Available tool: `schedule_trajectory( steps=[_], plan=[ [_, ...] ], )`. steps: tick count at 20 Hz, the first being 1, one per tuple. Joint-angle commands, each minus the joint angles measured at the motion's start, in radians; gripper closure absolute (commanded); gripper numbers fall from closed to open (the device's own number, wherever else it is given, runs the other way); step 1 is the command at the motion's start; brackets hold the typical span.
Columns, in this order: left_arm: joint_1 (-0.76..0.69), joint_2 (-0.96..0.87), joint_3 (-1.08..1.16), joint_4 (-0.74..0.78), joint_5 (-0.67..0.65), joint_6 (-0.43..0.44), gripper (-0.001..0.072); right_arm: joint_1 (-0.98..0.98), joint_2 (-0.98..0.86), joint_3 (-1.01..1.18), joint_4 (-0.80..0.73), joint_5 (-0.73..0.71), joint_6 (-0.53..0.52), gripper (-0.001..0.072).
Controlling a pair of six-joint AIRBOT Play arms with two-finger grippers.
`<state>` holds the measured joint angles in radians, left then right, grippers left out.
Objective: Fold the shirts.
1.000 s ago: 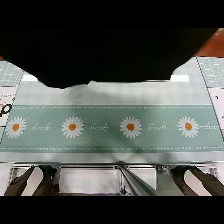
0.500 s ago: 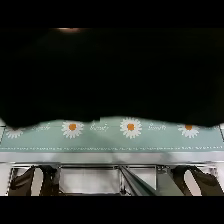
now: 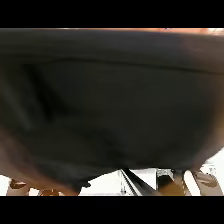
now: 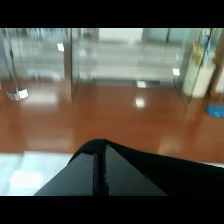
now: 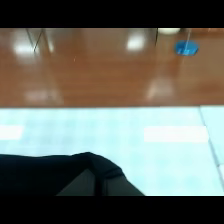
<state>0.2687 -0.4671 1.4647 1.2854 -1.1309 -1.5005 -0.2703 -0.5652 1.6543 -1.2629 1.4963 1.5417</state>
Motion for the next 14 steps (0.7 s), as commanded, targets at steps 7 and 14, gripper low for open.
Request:
schedule_trajectory(
  steps=[7,14],
  plan=[
    [-0.124,-0.649,-0.162,-0.222,0.232,0.101,0.0678,0.000,-0.388,-0.492,0.269,-0.405,-0.177,0.0686],
    [-0.145,-1.153,0.015,-0.275,0.375,0.031,0.0678,0.002,-1.002,-0.265,0.462,-0.557,-0.264,0.0686]
  ],
)
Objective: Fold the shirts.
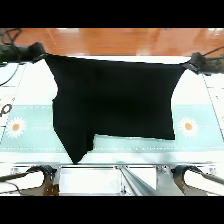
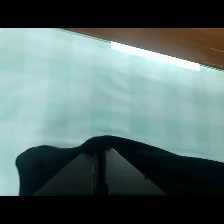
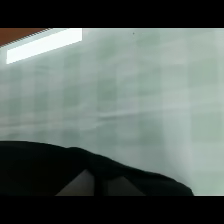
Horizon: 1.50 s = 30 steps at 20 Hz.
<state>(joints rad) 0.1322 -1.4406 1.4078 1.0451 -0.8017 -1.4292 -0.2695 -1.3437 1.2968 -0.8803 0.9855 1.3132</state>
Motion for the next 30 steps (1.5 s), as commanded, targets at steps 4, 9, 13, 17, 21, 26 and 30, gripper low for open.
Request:
schedule_trajectory(
  steps=[4,9,13,17,21,26,30],
  plan=[
    [-0.017,-0.292,0.138,-0.037,0.007,-0.092,0.0678,0.012,-0.388,0.216,0.085,-0.023,-0.028,0.0686],
    [-0.007,-0.299,0.140,-0.037,-0.097,-0.087,0.0677,0.003,-0.404,0.245,0.080,0.032,-0.021,0.0685],
    [0.042,-0.281,0.142,-0.022,-0.348,0.017,0.0678,-0.010,-0.405,0.263,0.034,0.224,-0.036,0.0685],
    [0.079,-0.295,0.140,-0.006,-0.543,0.051,0.0677,-0.007,-0.411,0.237,-0.107,0.319,-0.006,0.0685],
    [0.051,-0.299,0.065,-0.006,-0.538,0.056,0.0677,-0.007,-0.413,0.165,-0.114,0.288,-0.006,0.0685],
    [0.046,-0.299,-0.002,-0.006,-0.564,0.033,0.0559,-0.008,-0.412,0.120,-0.113,0.282,0.035,0.0353],
    [0.068,-0.282,0.040,0.007,-0.724,0.029,0.0202,-0.048,-0.377,0.184,-0.117,0.421,0.096,0.0298]
  ],
)
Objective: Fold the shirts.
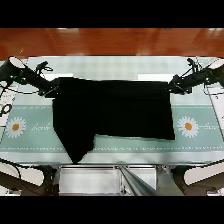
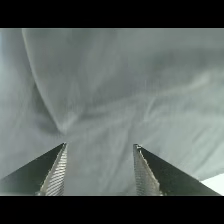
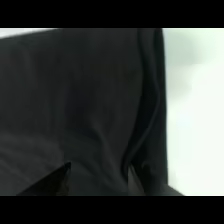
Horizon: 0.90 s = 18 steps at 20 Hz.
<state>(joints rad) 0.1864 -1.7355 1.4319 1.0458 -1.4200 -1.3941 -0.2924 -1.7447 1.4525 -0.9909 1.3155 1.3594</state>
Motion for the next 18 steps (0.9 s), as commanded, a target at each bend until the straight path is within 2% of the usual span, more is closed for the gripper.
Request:
schedule_trajectory(
  steps=[1,4,7,9,11,13,18],
  plan=[
    [0.032,0.044,0.018,0.012,-0.115,-0.007,0.0203,-0.051,0.058,0.031,-0.018,0.114,0.071,0.0299],
    [0.111,0.188,-0.004,0.020,-0.090,-0.013,0.0202,-0.132,0.206,-0.014,-0.114,0.160,0.100,0.0299],
    [0.224,0.430,-0.238,0.019,0.055,-0.015,0.0202,-0.194,0.405,-0.289,-0.132,0.016,0.100,0.0299],
    [0.322,0.596,-0.491,-0.021,0.079,-0.017,0.0202,-0.211,0.531,-0.541,-0.029,-0.069,0.065,0.0299],
    [0.404,0.764,-0.759,-0.134,0.090,-0.005,0.0202,-0.204,0.676,-0.774,0.162,-0.126,-0.052,0.0299],
    [0.455,0.886,-0.945,-0.161,0.132,-0.006,0.0202,-0.203,0.794,-0.936,0.291,-0.173,-0.127,0.0299],
    [0.474,0.919,-1.067,-0.041,0.140,-0.013,0.0202,-0.203,0.897,-1.037,0.292,-0.129,-0.177,0.0299]
  ],
)
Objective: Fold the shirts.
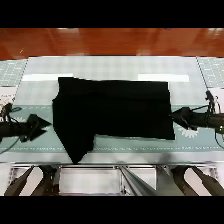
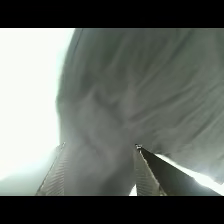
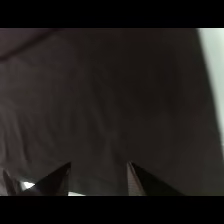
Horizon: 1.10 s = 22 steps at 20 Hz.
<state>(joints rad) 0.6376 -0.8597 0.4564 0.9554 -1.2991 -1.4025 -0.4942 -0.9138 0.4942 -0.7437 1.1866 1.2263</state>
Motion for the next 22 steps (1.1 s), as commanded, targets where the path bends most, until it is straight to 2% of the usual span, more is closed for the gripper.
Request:
schedule_trajectory(
  steps=[1,5,7,11,13,16,17,18,19,21,22],
  plan=[
    [0.023,0.043,-0.092,0.077,0.025,-0.024,0.0202,-0.001,0.066,-0.079,0.050,0.000,-0.043,0.0299],
    [0.015,0.005,-0.092,0.035,0.052,-0.029,0.0202,-0.001,0.066,-0.079,0.062,-0.003,-0.043,0.0299],
    [-0.019,-0.051,-0.092,-0.005,0.066,0.028,0.0202,-0.001,0.066,-0.079,0.062,-0.002,-0.043,0.0299],
    [-0.061,-0.184,-0.092,-0.007,0.111,0.034,0.0202,-0.001,0.066,-0.079,0.062,-0.002,-0.035,0.0300],
    [-0.087,-0.229,-0.092,-0.034,0.124,0.087,0.0203,-0.001,0.066,-0.079,0.061,-0.002,-0.030,0.0300],
    [-0.182,-0.266,-0.092,-0.101,0.192,0.093,0.0209,-0.001,0.066,-0.079,0.063,-0.006,-0.004,0.0300],
    [-0.220,-0.271,-0.091,-0.111,0.208,0.093,0.0312,-0.002,0.066,-0.079,0.064,-0.008,-0.001,0.0300],
    [-0.254,-0.272,-0.084,-0.109,0.208,0.101,0.0574,-0.006,0.066,-0.077,0.056,-0.012,-0.001,0.0300],
    [-0.275,-0.271,-0.072,-0.110,0.198,0.130,0.0677,-0.034,0.066,-0.066,0.023,-0.010,0.010,0.0300],
    [-0.275,-0.270,-0.042,-0.105,0.151,0.135,0.0678,-0.136,0.066,-0.042,-0.093,0.021,0.048,0.0301],
    [-0.270,-0.267,-0.027,-0.098,0.131,0.139,0.0678,-0.191,0.066,-0.042,-0.202,0.050,0.058,0.0304]
  ],
)
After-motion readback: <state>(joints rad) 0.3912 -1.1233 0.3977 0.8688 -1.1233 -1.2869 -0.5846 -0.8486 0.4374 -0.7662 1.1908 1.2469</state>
